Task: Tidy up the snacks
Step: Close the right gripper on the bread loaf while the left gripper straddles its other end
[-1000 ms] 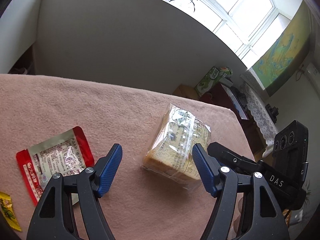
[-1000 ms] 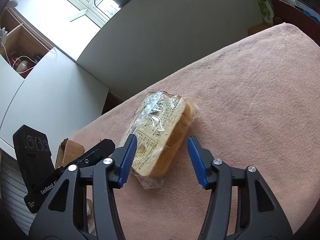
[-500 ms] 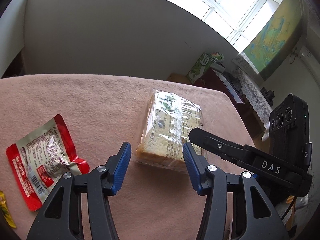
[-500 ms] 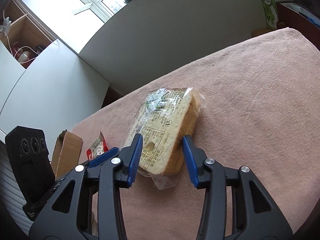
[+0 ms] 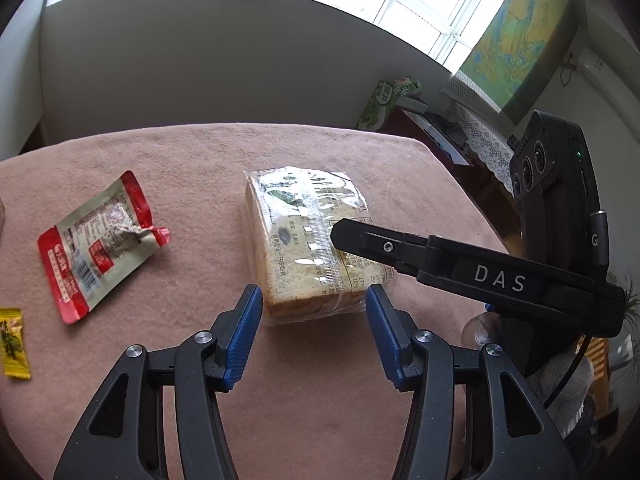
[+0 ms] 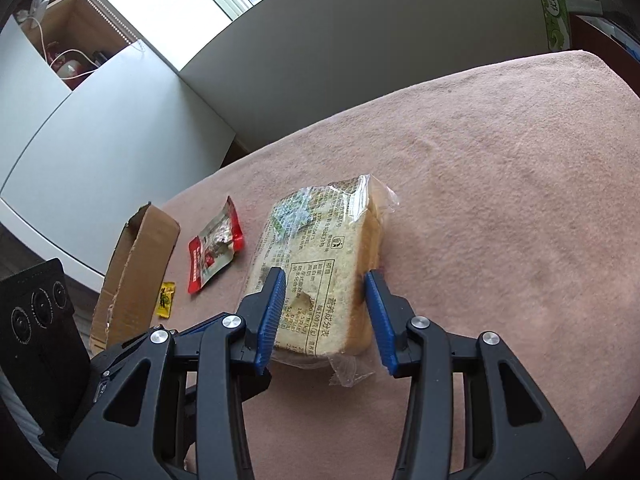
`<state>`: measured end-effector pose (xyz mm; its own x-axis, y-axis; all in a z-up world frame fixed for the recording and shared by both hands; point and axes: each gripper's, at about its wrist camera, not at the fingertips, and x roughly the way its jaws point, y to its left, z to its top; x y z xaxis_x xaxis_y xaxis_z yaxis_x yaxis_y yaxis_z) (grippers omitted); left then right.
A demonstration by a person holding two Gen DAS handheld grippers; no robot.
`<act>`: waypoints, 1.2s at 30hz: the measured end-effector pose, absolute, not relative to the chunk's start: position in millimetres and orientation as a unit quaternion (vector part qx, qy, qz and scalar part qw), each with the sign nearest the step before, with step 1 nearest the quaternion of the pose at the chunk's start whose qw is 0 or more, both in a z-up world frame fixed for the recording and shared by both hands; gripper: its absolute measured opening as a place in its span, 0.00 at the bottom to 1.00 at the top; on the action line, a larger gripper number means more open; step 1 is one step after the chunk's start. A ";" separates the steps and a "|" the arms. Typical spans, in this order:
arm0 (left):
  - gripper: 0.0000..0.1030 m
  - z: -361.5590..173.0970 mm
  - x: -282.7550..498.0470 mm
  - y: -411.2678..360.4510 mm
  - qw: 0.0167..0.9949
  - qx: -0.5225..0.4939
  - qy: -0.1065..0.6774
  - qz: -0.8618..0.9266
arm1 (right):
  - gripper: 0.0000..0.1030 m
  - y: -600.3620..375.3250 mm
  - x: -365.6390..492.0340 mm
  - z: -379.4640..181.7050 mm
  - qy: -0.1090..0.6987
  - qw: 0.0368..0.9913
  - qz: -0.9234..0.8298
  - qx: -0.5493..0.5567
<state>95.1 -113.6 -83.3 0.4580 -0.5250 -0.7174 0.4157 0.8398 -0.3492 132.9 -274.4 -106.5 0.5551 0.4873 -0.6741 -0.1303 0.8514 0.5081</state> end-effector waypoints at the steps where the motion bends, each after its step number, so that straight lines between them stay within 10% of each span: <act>1: 0.50 -82.5 88.8 -114.2 0.853 -0.056 0.440 -0.275 | 0.43 -269.2 127.5 -105.8 0.437 0.858 0.183 0.197; 36: 0.56 -86.8 24.1 -66.8 0.877 -0.041 0.409 -0.249 | 0.56 -197.3 75.8 -105.6 0.443 0.847 0.248 0.157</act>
